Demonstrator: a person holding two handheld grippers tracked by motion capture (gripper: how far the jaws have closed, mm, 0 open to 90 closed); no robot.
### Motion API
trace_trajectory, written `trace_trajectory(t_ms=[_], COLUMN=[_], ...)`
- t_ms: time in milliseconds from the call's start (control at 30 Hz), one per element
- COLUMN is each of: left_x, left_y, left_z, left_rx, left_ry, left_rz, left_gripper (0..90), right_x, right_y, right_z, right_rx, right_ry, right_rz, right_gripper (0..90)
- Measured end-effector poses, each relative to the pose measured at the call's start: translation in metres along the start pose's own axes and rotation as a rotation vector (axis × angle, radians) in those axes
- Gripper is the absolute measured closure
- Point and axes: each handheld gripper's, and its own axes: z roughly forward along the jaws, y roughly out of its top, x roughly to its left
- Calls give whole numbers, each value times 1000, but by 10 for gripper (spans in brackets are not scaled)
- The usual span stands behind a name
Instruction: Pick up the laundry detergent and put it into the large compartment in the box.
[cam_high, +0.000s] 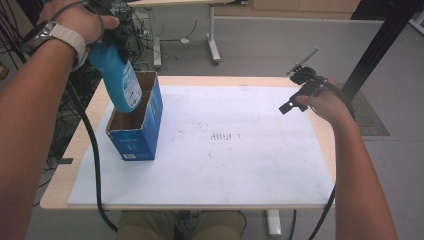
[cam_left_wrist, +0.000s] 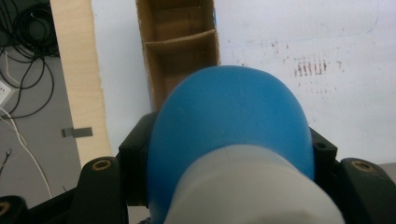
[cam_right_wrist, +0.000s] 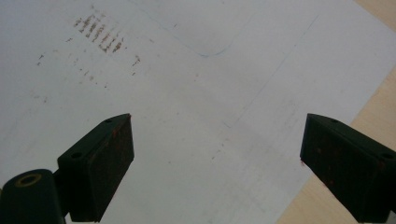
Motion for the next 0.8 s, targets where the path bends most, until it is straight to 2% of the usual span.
trace_trajectory(t_ms=[133,267,433,800], left_x=[5,4,10,13], left_y=[0,1,1,2], left_z=[4,9,16,40], left_rx=[-6,-6,-11,-12], left_ry=[-4,16,10,24], left_rz=[-14,-21,-37,-41], left_gripper=[378,378,378,378], right_x=[0,-1,-2,-1], right_y=[-1,-3,-3,-1], right_z=[1,1,2,5], right_rx=[-3,-2,-1,7], right_ry=[2,1,3,5], right_rz=[1,8,8,3], right_gripper=[95,95,95,95])
